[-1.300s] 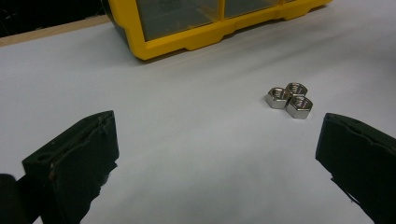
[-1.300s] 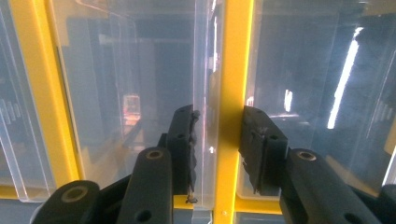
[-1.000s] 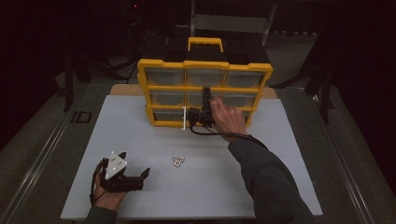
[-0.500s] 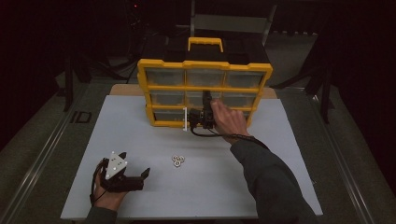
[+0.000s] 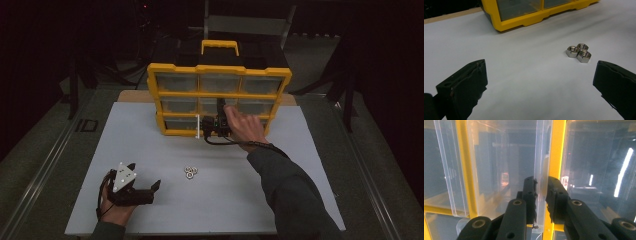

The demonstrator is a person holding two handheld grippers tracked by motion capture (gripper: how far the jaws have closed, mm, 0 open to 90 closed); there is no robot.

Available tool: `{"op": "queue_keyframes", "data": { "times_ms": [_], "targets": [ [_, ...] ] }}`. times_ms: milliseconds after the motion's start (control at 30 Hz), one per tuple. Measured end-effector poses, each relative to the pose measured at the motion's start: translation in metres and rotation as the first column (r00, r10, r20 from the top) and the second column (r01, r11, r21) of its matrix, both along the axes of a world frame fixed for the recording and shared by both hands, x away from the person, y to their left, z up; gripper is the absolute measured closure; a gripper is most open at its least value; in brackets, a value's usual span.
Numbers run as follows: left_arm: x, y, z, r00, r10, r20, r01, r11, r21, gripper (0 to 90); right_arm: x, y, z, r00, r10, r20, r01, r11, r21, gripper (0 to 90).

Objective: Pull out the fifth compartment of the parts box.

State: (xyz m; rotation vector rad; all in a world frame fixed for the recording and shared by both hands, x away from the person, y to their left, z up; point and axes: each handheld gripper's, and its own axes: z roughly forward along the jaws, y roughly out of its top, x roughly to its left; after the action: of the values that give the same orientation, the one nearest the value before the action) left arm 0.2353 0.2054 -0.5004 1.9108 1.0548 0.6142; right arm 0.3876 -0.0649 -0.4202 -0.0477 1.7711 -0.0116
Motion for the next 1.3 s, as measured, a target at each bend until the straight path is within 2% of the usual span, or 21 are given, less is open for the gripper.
{"op": "queue_keyframes", "data": {
  "times_ms": [333,400,867,1300],
  "targets": [
    [0.000,0.000,0.000,1.0000,0.000,-0.001,0.000,1.0000,0.002,0.0,-0.006,-0.002,-0.001,0.9999,0.013,0.007,-0.013,1.000,-0.013,77.9],
    [0.000,0.000,0.000,1.0000,0.001,0.000,-0.001,1.0000,0.003,0.0,-0.009,-0.002,-0.001,0.9999,0.011,0.007,-0.011,1.000,-0.027,77.9],
    [0.000,0.000,0.000,1.0000,0.003,0.000,-0.003,1.0000,0.002,0.0,-0.021,-0.003,-0.002,0.9998,0.021,0.007,-0.020,1.000,-0.014,77.9],
    [0.000,0.000,0.000,1.0000,0.002,0.003,-0.002,1.0000,0.002,0.0,-0.035,-0.003,0.000,0.9995,0.032,0.003,-0.032,0.999,-0.024,77.9]
  ]
}}
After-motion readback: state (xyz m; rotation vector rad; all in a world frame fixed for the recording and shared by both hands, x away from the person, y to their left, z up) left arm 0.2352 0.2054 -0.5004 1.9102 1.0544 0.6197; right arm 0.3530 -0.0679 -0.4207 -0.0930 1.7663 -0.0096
